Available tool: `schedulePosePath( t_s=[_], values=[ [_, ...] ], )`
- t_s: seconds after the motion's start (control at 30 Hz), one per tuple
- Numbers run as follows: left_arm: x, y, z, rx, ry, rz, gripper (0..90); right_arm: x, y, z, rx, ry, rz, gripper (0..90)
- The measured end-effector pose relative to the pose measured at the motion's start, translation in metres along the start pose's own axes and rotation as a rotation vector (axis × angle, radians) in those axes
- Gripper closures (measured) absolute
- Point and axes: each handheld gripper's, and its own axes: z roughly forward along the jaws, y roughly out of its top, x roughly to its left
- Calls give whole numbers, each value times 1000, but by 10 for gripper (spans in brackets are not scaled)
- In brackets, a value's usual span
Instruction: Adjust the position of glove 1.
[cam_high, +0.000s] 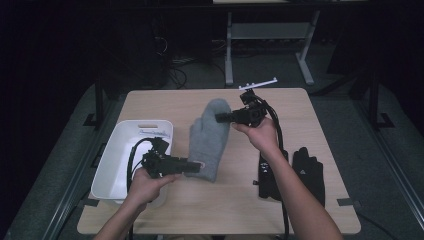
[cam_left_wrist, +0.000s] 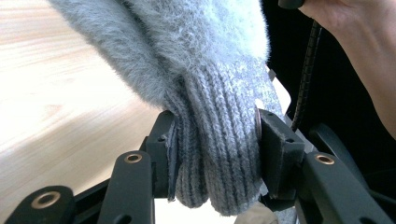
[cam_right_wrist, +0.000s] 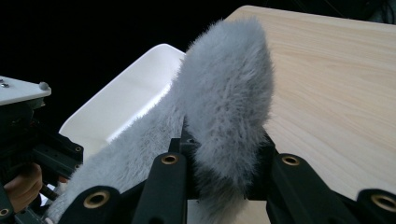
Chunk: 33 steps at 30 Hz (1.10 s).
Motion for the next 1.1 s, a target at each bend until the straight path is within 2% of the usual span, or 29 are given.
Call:
schedulePosePath(
  t_s=[0.37, 0.73, 1.1],
  values=[
    [4, 2, -23, -30, 16, -11, 534, 15, 19, 13, 0, 20, -27, 742],
    [7, 0, -42, -41, 35, 3, 532, 28, 32, 24, 3, 37, -42, 742],
    [13, -3, -60, -58, 58, -16, 533, 40, 43, 41, 1, 48, -62, 742]
  ],
)
